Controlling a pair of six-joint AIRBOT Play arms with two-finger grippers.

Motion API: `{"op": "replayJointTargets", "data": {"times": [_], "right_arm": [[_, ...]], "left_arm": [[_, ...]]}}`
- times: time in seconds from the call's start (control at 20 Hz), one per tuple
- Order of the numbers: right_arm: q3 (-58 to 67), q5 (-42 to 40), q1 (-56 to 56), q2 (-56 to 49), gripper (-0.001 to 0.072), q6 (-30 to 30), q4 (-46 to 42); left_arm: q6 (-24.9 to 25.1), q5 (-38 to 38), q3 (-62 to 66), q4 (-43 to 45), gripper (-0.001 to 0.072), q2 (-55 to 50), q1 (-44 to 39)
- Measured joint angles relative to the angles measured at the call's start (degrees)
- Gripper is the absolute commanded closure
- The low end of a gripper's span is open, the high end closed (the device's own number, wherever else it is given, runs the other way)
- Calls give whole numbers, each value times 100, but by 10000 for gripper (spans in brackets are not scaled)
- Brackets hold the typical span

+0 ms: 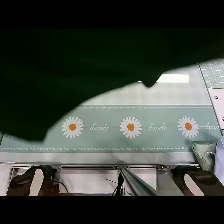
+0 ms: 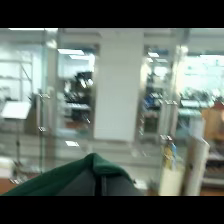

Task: Fold the shirts.

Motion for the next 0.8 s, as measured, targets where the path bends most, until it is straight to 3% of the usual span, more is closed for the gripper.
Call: {"op": "replayJointTargets", "data": {"times": [0.25, 0.4, 0.55, 0.8], "right_arm": [[125, 2109, 0, -463, 679, 87, -1307], [142, 3346, 0, -1287, 679, -184, -1532], [153, 3633, 0, -2374, 679, -452, -1318], [153, 2938, 4, -4341, 678, -595, -560]], "left_arm": [[-645, -1810, -494, 678, 691, 63, 0], [-741, -2194, -1633, 844, 691, 81, 0], [-730, -1860, -2918, 920, 691, 2, -7], [-662, -535, -4203, 966, 690, -894, -13]]}}
